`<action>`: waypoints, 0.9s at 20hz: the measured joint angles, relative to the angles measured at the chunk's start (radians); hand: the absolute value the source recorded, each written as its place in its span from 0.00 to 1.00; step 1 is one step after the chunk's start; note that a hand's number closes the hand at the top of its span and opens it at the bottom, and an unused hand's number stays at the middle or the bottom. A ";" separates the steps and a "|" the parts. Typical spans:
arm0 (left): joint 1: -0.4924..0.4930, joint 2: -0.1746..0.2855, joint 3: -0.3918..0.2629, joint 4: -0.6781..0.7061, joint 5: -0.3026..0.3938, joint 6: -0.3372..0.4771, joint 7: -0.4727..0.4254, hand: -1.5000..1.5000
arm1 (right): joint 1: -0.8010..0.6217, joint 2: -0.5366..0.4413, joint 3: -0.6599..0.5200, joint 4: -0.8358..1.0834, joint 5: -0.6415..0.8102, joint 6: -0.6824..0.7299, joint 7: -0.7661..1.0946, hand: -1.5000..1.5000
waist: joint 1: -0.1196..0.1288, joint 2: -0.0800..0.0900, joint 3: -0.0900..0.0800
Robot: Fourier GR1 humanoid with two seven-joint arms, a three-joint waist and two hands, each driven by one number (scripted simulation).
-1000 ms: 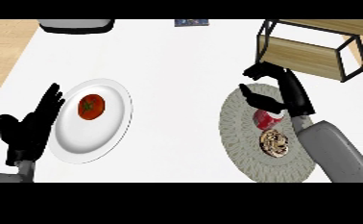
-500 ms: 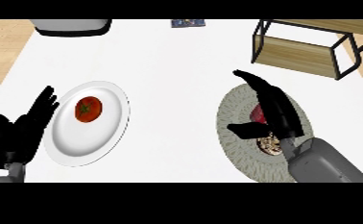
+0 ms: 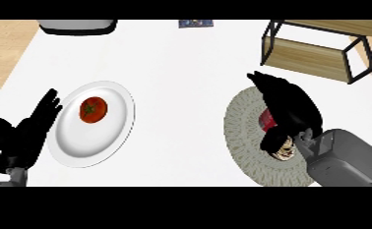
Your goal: Pick the can from the placemat and place it in the tiered shelf
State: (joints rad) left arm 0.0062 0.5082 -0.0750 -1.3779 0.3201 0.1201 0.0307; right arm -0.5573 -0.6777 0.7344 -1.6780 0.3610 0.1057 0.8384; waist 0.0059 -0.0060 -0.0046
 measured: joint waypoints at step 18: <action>0.028 -0.028 0.051 -0.029 -0.030 -0.042 0.007 0.50 | -0.095 0.065 -0.001 0.192 0.070 0.433 -0.010 0.00 | 0.002 0.006 0.004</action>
State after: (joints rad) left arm 0.0344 0.4798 -0.0238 -1.4066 0.2901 0.0783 0.0374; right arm -0.6526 -0.6124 0.7329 -1.4856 0.4306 0.5386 0.8283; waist 0.0079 -0.0002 -0.0003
